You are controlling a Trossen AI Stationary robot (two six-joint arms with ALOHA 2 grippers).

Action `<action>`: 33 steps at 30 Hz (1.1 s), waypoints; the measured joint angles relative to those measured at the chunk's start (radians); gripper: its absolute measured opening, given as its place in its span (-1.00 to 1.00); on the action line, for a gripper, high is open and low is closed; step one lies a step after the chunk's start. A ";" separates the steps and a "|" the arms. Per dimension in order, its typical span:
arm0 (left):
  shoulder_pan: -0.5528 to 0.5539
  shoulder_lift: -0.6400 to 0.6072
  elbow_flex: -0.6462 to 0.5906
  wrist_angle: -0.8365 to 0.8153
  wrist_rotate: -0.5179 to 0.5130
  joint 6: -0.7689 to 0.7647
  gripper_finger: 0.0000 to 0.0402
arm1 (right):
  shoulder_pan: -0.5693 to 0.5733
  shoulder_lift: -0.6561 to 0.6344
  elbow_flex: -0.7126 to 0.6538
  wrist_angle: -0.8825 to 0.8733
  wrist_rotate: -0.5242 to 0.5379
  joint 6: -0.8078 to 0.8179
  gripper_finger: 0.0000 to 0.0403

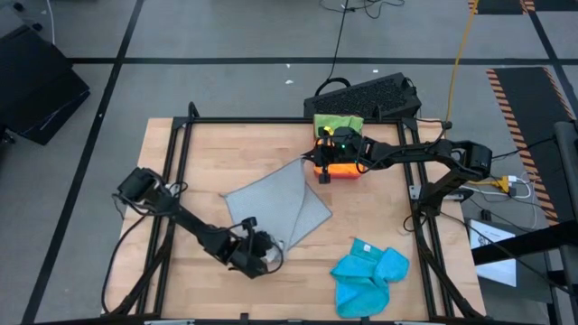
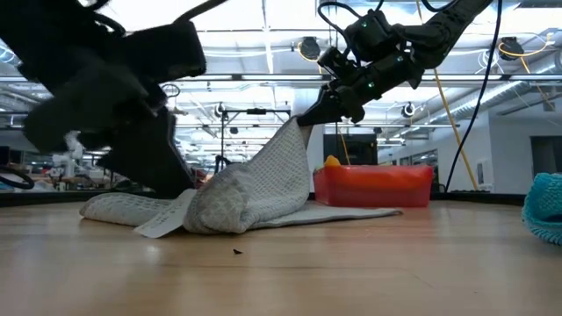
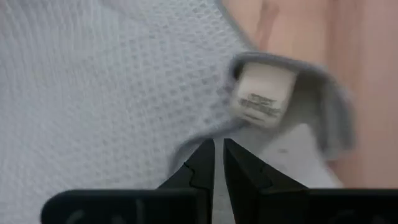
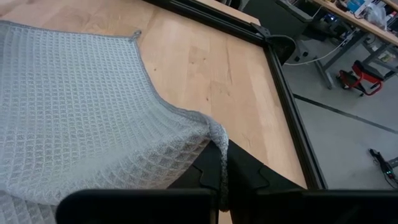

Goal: Fold microfiber towels
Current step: Fold the gray microfiber cloth

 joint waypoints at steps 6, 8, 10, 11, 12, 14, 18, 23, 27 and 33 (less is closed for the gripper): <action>0.033 0.001 0.000 0.038 0.010 0.216 -0.79 | 0.000 0.000 0.000 0.004 0.000 0.000 -0.98; 0.035 0.002 0.000 0.033 0.012 0.276 -0.73 | 0.000 0.000 0.000 0.004 0.000 -0.001 -0.98; 0.032 0.002 0.000 0.035 0.004 0.325 -0.61 | 0.000 0.000 0.000 0.003 0.000 -0.001 -0.98; 0.031 0.002 0.000 0.034 0.003 0.339 -0.54 | 0.000 0.000 0.000 0.001 0.000 -0.001 -0.98; 0.030 0.002 0.000 0.033 0.004 0.353 -0.47 | 0.000 0.000 0.000 0.001 0.000 -0.001 -0.98; 0.031 0.002 0.000 0.034 0.008 0.364 -0.32 | 0.000 0.000 0.000 0.001 0.000 -0.001 -0.98; 0.036 0.002 0.000 0.046 0.010 0.425 -0.14 | 0.000 0.000 0.000 0.001 0.000 -0.002 -0.98; 0.073 0.003 0.000 0.111 0.055 0.571 -0.14 | 0.000 0.000 0.000 0.010 0.000 -0.001 -0.98; 0.101 0.011 -0.001 0.116 0.102 0.651 -0.25 | 0.000 0.000 0.000 0.010 0.000 0.001 -0.98; 0.118 0.011 -0.001 0.124 0.142 0.667 -0.44 | 0.000 0.000 0.000 0.005 0.000 0.012 -0.98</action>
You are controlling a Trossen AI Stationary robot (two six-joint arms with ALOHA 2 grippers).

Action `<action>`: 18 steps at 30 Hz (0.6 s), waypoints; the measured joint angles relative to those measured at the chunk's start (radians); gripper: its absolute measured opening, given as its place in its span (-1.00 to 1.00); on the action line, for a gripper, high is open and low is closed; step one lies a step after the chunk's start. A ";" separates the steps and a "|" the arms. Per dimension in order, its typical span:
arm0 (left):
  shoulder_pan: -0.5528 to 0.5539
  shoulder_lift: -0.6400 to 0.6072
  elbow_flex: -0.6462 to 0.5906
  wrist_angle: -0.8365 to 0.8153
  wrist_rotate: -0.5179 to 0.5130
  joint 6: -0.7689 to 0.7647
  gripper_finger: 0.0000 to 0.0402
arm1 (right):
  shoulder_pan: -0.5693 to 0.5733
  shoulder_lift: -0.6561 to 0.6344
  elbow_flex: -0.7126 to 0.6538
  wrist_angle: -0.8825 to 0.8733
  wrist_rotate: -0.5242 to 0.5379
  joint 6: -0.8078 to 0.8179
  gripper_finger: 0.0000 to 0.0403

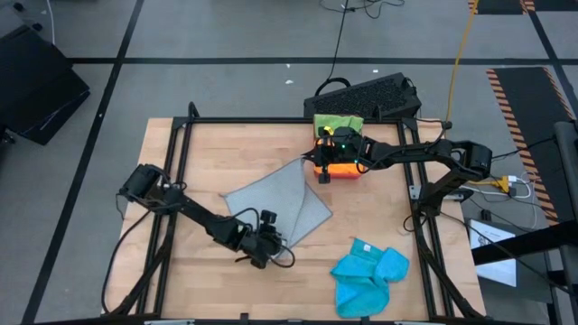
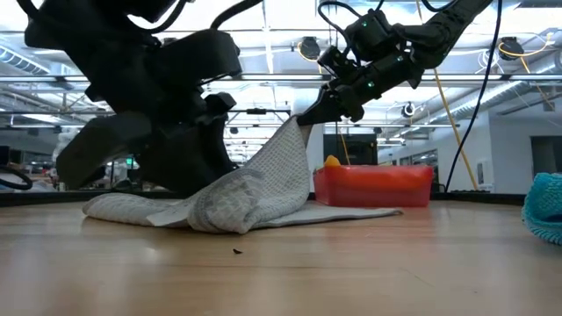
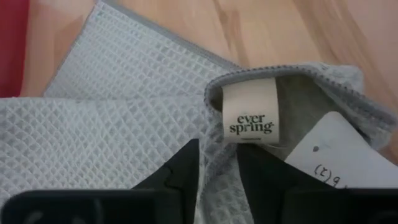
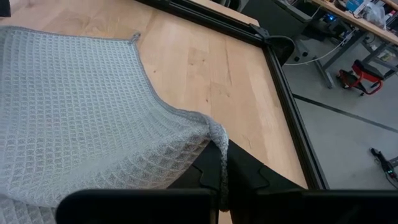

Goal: Fold microfiber towels
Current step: Fold the gray microfiber cloth

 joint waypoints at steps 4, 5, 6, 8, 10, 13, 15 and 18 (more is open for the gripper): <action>-0.001 0.000 0.000 0.006 0.014 0.008 -0.63 | 0.000 0.000 0.000 0.002 0.000 0.001 -0.98; 0.001 0.000 0.000 0.006 0.026 0.007 -0.70 | 0.000 0.000 0.000 0.002 0.000 0.001 -0.98; 0.003 0.000 0.000 0.006 0.036 0.005 -0.77 | 0.000 0.000 0.000 0.002 0.000 0.001 -0.98; 0.007 0.000 0.000 0.007 0.058 0.003 -0.92 | 0.000 0.000 0.000 0.002 0.000 0.001 -0.98; 0.007 0.000 0.000 0.011 0.066 0.001 -0.97 | 0.000 0.000 0.000 0.002 0.000 0.001 -0.98; 0.008 0.000 0.000 0.019 0.044 -0.011 -0.96 | 0.000 0.000 0.000 0.002 0.000 0.001 -0.98; 0.011 -0.006 0.000 0.020 0.023 -0.044 -0.98 | 0.000 0.000 0.000 0.002 0.000 0.005 -0.98; 0.013 -0.040 0.000 0.028 -0.012 -0.092 -0.98 | 0.000 0.000 0.000 0.002 0.000 0.005 -0.98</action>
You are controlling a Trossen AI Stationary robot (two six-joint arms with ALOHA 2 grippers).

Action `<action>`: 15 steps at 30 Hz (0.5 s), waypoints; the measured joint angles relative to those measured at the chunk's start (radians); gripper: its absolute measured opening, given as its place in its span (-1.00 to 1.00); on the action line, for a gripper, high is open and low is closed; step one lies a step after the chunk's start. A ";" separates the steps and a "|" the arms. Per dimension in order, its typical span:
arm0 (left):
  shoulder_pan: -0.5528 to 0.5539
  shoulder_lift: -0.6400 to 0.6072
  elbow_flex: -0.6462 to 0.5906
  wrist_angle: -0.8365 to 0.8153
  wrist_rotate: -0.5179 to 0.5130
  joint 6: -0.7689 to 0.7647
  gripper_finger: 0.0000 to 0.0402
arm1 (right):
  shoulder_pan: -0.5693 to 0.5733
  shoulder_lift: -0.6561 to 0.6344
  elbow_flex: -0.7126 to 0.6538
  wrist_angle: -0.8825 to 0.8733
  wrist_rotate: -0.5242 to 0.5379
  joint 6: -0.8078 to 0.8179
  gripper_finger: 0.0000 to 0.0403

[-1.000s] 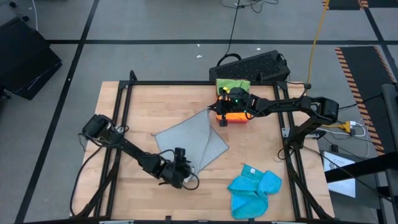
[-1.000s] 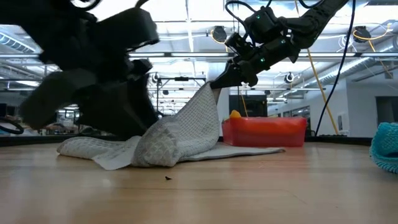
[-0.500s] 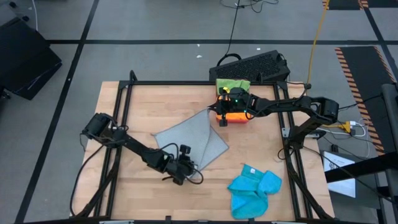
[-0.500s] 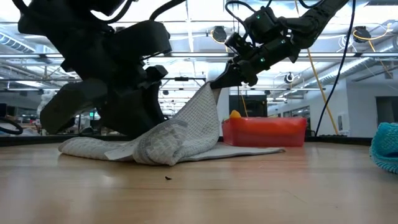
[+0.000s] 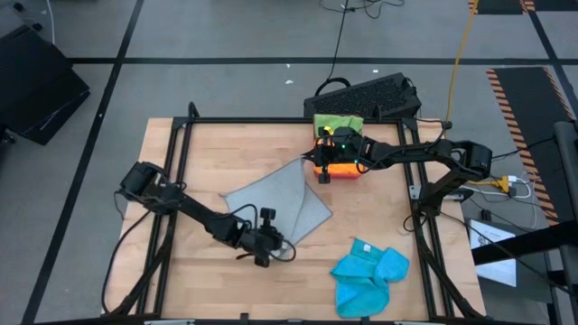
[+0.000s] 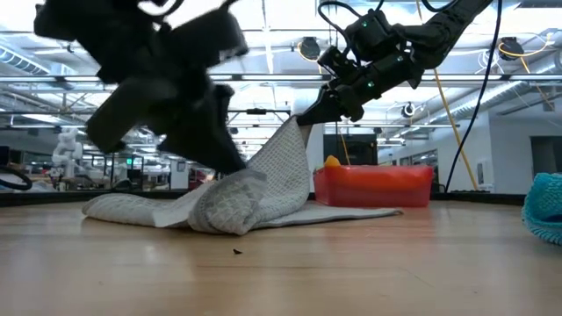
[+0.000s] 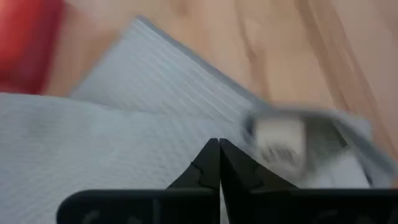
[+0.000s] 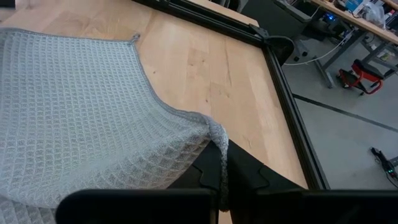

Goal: Fold microfiber towels
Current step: Fold the gray microfiber cloth

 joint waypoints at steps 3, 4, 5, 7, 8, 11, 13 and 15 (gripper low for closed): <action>-0.011 -0.034 0.000 -0.010 -0.035 -0.036 -0.99 | 0.000 0.000 0.000 -0.002 0.000 0.000 -0.98; -0.019 -0.049 0.000 -0.014 -0.039 -0.039 -0.99 | 0.000 0.000 0.000 -0.002 0.000 0.000 -0.98; -0.028 -0.064 0.000 -0.020 -0.047 -0.039 -0.99 | 0.000 0.000 0.000 -0.004 0.000 0.000 -0.98; -0.043 -0.093 0.001 -0.041 -0.051 -0.040 -0.99 | 0.000 0.000 0.000 -0.008 0.000 0.001 -0.98; -0.048 -0.099 0.001 -0.067 -0.050 -0.049 -0.99 | 0.000 0.000 0.000 -0.012 0.000 0.006 -0.98; -0.058 -0.097 0.000 -0.150 -0.028 -0.102 -0.96 | 0.001 0.000 0.000 -0.019 -0.007 0.024 -0.98; -0.061 -0.078 0.000 -0.169 -0.014 -0.110 -0.91 | 0.001 0.000 0.000 -0.021 -0.030 0.030 -0.98; -0.063 -0.044 0.000 -0.168 -0.032 -0.109 -0.84 | 0.001 0.000 0.000 -0.020 -0.049 0.034 -0.98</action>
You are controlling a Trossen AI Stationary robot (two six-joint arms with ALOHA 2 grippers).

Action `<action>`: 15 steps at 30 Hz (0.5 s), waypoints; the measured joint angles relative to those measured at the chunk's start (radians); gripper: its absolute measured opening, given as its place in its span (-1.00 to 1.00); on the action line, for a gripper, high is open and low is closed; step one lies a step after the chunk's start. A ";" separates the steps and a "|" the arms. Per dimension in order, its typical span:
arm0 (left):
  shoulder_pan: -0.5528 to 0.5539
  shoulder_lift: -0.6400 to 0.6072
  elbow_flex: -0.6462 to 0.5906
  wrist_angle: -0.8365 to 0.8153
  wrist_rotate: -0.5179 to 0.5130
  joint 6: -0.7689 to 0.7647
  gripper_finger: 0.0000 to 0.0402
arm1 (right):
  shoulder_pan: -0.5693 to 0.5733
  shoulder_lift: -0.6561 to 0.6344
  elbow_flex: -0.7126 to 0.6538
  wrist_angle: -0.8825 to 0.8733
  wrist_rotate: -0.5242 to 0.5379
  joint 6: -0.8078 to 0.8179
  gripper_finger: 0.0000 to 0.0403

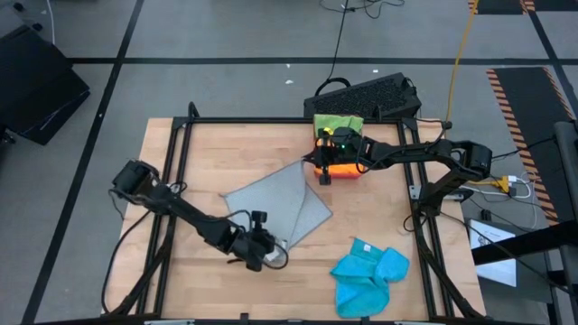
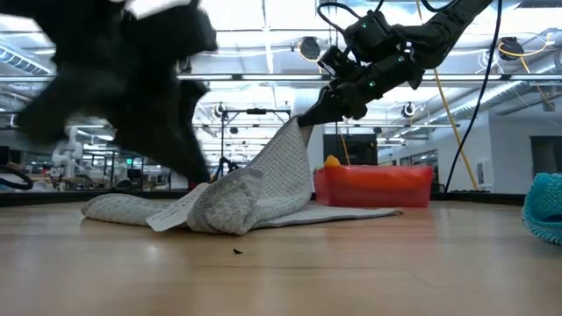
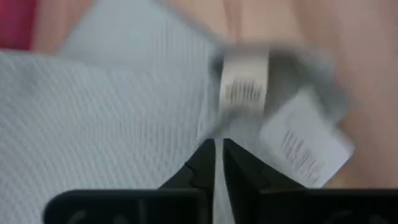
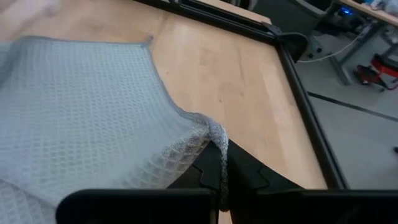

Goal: Fold microfiber towels
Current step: Fold the gray microfiber cloth

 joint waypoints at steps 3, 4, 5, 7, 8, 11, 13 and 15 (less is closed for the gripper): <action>0.007 0.029 0.000 0.068 -0.014 0.077 -0.69 | 0.000 0.000 0.000 0.006 -0.003 0.001 -0.98; 0.012 0.035 0.002 0.091 -0.014 0.111 -0.63 | 0.000 0.000 0.000 0.005 -0.003 0.003 -0.98; 0.018 0.037 0.002 0.093 -0.013 0.139 -0.57 | 0.000 0.000 0.000 0.006 -0.003 0.004 -0.98; 0.034 0.053 -0.001 0.114 -0.008 0.182 -0.46 | 0.000 0.000 0.000 0.006 -0.003 0.004 -0.98; 0.043 0.055 -0.001 0.124 0.001 0.203 -0.41 | -0.001 0.000 0.000 0.005 -0.003 0.004 -0.98; 0.062 0.054 0.000 0.136 0.031 0.278 -0.32 | -0.003 0.000 0.000 0.006 -0.003 0.003 -0.98; 0.074 0.054 0.000 0.129 0.089 0.299 -0.30 | -0.003 0.000 0.000 0.006 -0.002 0.011 -0.98; 0.083 0.054 0.000 0.129 0.155 0.305 -0.29 | -0.003 0.000 0.000 0.002 -0.003 0.023 -0.98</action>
